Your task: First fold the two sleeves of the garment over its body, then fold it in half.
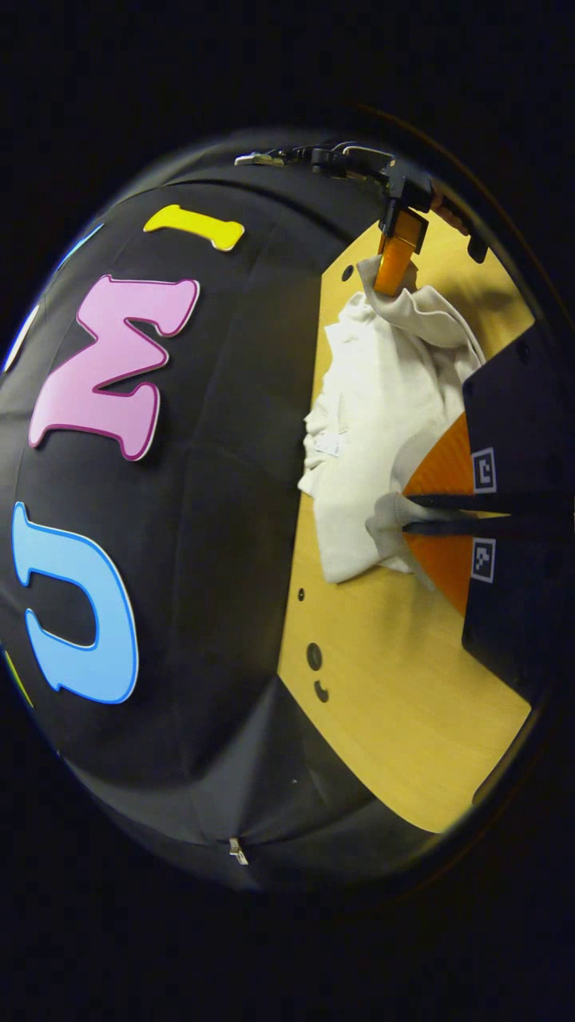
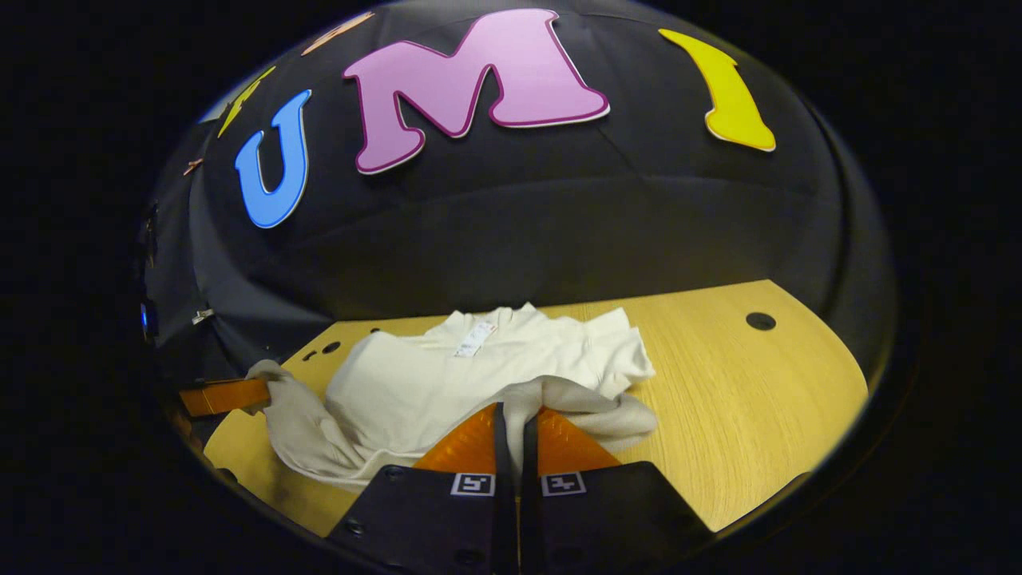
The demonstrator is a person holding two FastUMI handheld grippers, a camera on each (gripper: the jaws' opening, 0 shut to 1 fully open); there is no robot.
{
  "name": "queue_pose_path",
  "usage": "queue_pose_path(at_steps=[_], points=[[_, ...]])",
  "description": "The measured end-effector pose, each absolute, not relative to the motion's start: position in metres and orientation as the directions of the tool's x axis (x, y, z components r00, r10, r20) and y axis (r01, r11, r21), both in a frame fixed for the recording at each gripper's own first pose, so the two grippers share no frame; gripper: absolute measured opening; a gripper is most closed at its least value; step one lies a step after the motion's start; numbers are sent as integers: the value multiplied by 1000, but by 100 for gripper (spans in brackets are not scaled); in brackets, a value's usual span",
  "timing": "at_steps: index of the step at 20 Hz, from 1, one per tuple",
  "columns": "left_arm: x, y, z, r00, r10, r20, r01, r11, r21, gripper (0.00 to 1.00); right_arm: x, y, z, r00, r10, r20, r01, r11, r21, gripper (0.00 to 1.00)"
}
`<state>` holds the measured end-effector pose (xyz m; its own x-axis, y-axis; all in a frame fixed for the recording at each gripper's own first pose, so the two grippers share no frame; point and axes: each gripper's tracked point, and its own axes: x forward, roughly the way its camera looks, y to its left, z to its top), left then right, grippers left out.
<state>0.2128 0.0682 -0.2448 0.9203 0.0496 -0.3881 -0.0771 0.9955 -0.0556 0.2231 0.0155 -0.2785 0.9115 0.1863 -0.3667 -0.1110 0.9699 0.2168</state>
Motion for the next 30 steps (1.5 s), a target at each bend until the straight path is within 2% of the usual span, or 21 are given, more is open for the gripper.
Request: queue_pose_path(at_steps=[6, 7, 8, 15, 18, 19, 21, 22, 23, 25, 26, 27, 28, 29, 30], points=[[285, 82, -229, 927, 68, -368, -77, 997, -9, 6, 290, -4, -268, 936, 132, -326, -72, 979, 189, 6], [297, 84, -229, 927, 70, -368, -69, 997, 15, 10, 299, -4, -269, 937, 127, -326, -67, 980, 189, 6], [308, 85, -230, 927, 70, -369, -63, 998, 31, 6, 309, -4, -269, 938, 121, -324, -65, 982, 178, 6], [388, 93, -263, 916, 62, -396, -17, 993, 116, 6, 374, 0, -285, 948, 101, -300, -98, 995, 27, 6], [413, 99, -279, 921, 86, -381, -27, 987, 157, 6, 394, -3, -300, 945, 90, -315, -87, 996, 24, 6], [421, 101, -281, 923, 108, -370, -45, 983, 177, 9, 398, -3, -306, 942, 86, -325, -80, 996, 30, 6], [433, 108, -280, 926, 155, -345, -73, 968, 239, 19, 399, -4, -315, 935, 88, -342, -79, 996, 41, 14], [436, 107, -280, 927, 164, -337, -74, 962, 263, 20, 398, -1, -318, 935, 100, -339, -95, 995, 30, 22], [437, 107, -280, 927, 176, -331, -80, 955, 284, 25, 399, -1, -320, 935, 103, -340, -105, 994, 11, 23], [432, 102, -276, 927, 172, -333, -81, 960, 269, 36, 393, 7, -319, 934, 128, -334, -134, 991, 7, 31], [430, 99, -273, 930, 164, -328, -86, 967, 239, 40, 390, 6, -315, 937, 127, -326, -131, 991, 8, 48], [428, 97, -268, 934, 160, -320, -96, 974, 204, 60, 391, 4, -313, 943, 115, -313, -120, 993, 3, 60], [427, 99, -264, 937, 162, -309, -110, 978, 178, 79, 389, -1, -306, 948, 96, -304, -101, 995, -1, 97], [425, 100, -260, 939, 160, -304, -115, 980, 161, 99, 386, -3, -300, 950, 91, -299, -93, 996, 8, 100], [419, 101, -254, 940, 162, -299, -119, 981, 155, 98, 382, -5, -296, 950, 86, -299, -84, 996, 18, 99]])
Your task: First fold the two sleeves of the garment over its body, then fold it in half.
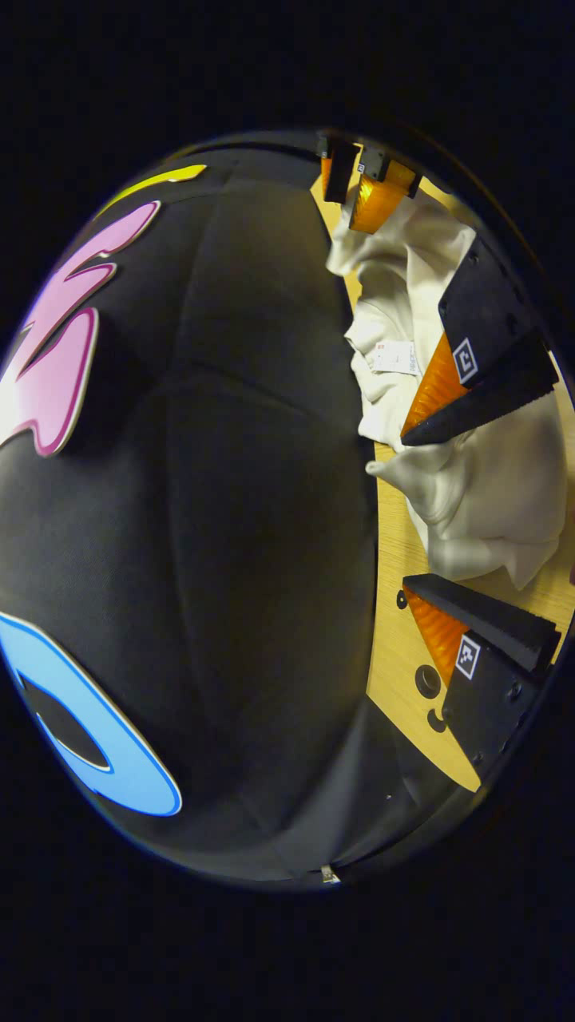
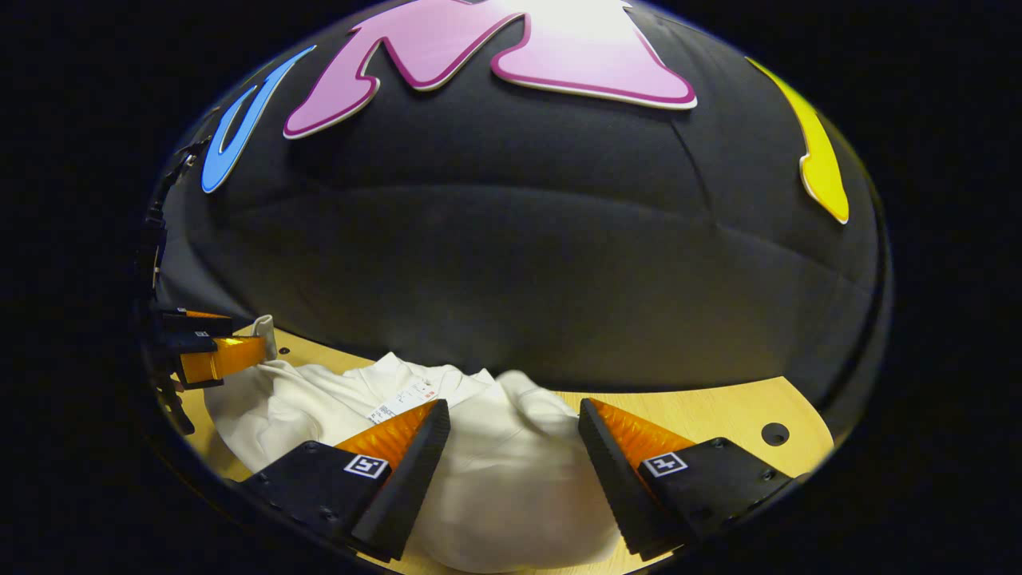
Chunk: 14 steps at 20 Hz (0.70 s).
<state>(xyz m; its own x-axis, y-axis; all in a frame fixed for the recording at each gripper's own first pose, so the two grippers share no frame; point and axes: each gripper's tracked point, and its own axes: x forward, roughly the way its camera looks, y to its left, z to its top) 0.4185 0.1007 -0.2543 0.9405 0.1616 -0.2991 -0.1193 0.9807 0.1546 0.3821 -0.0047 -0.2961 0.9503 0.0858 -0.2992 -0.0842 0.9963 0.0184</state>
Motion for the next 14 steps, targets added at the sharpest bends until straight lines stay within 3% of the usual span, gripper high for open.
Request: queue_pose_path(at_steps=[9, 14], points=[[366, 117, -207, 960, 162, -226, -141, 984, 109, 98, 329, -20, -224, 977, 12, -211, -14, 1000, -5, 99], [297, 126, -134, 981, 148, -123, -138, 987, 87, 98, 266, -24, -160, 987, -24, -159, 20, 999, -27, 98]])
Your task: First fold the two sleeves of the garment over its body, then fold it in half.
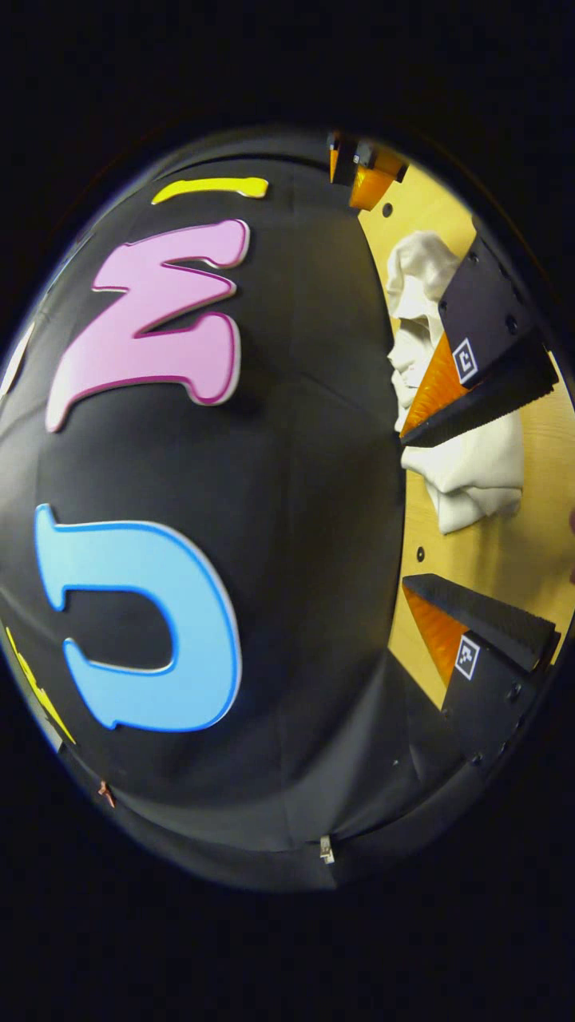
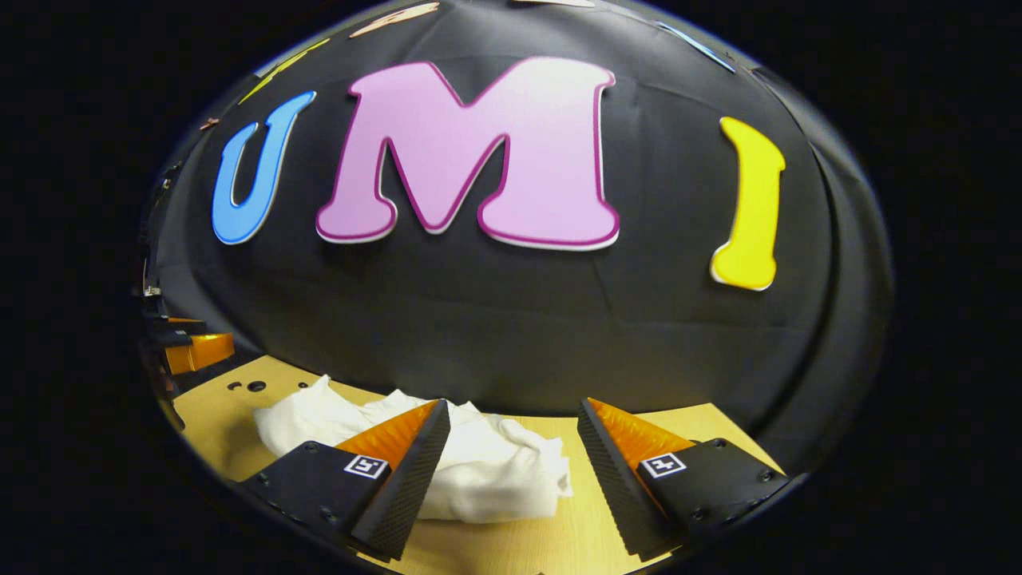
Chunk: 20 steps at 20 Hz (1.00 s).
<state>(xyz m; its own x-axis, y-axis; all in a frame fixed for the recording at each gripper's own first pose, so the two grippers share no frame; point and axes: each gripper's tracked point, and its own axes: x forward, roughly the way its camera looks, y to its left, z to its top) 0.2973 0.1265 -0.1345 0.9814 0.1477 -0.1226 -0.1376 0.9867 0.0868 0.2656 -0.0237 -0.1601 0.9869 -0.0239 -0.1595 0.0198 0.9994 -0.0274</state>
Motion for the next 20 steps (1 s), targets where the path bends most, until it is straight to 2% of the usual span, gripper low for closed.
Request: queue_pose_path(at_steps=[6, 11, 13, 15, 20], points=[[188, 122, -29, 991, 129, 21, -131, 981, 147, 98, 181, -24, -75, 992, -36, -119, 46, 996, 79, 98], [89, 102, 1, 995, 96, 6, -95, 982, 160, 98, 109, -28, -21, 997, -39, -74, 43, 997, 61, 98], [53, 93, 10, 997, 76, -7, -75, 990, 119, 98, 81, -29, -1, 997, -33, -74, 37, 998, 59, 98], [23, 86, 19, 999, 43, -4, -43, 994, 103, 98, 56, -34, 22, 998, -42, -46, 45, 997, 59, 98], [-36, 80, 26, 999, 41, 1, -41, 993, 112, 98, 4, -37, 47, 998, -66, -10, 66, 996, 62, 98]])
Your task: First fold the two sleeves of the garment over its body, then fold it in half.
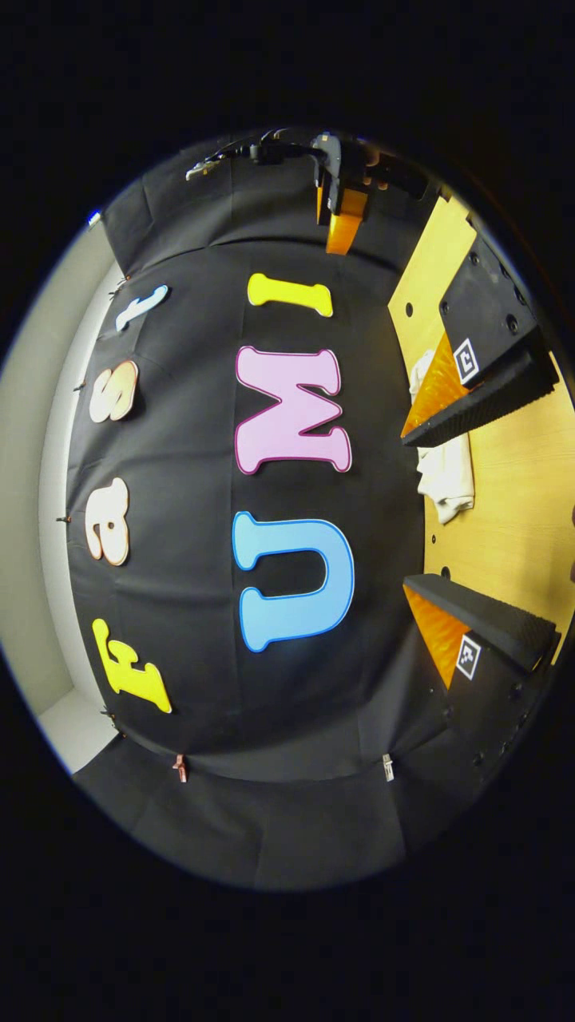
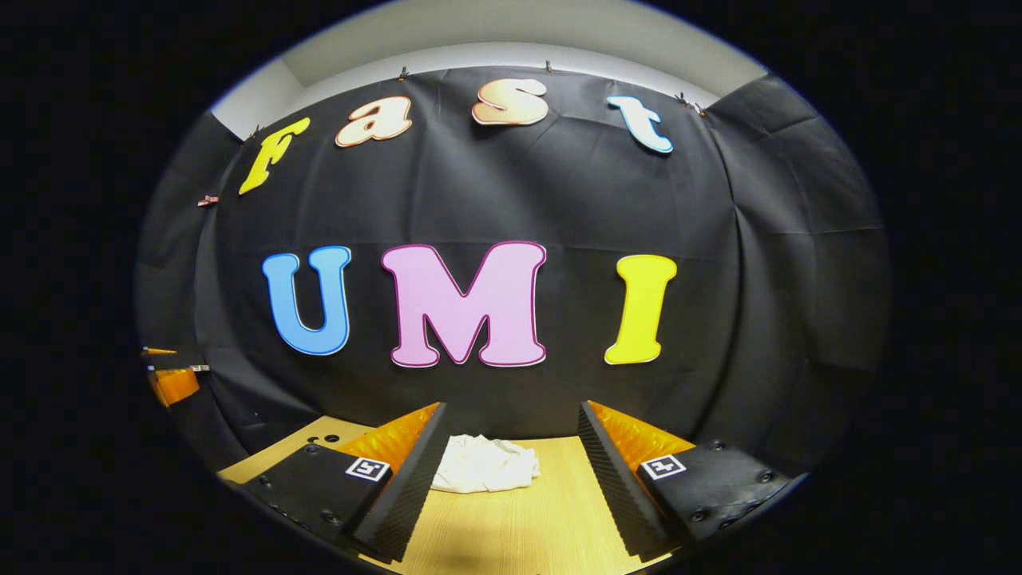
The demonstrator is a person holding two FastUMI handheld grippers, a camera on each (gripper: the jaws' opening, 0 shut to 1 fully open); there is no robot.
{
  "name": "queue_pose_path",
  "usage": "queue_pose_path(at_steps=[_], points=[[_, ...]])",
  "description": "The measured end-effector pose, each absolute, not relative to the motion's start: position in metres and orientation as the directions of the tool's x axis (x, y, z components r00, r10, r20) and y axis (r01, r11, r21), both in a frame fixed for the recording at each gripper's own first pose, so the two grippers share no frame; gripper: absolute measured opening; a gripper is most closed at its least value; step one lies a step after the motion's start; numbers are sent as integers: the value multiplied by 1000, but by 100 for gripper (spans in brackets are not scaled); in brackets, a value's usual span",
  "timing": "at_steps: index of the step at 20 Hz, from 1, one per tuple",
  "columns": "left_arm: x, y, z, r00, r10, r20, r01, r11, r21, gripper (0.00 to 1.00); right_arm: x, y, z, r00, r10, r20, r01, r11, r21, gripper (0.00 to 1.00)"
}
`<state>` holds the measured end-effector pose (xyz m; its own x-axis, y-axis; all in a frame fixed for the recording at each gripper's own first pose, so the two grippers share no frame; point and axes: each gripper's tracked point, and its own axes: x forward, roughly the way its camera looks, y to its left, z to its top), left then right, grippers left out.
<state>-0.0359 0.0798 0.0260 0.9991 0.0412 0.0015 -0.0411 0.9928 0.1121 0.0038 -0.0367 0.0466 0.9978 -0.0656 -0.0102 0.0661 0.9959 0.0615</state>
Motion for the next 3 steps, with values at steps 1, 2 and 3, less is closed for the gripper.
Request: queue_pose_path(at_steps=[1, 2, 3], points=[[-42, 78, 26, 999, 41, 0, -41, 993, 108, 98, -7, -35, 45, 998, -63, -21, 64, 996, 57, 98], [-48, 77, 24, 999, 44, 0, -44, 994, 103, 98, -21, -35, 39, 997, -65, -30, 66, 997, 49, 98], [-54, 76, 23, 999, 49, 4, -49, 994, 99, 98, -30, -33, 36, 997, -63, -39, 65, 997, 41, 98]])
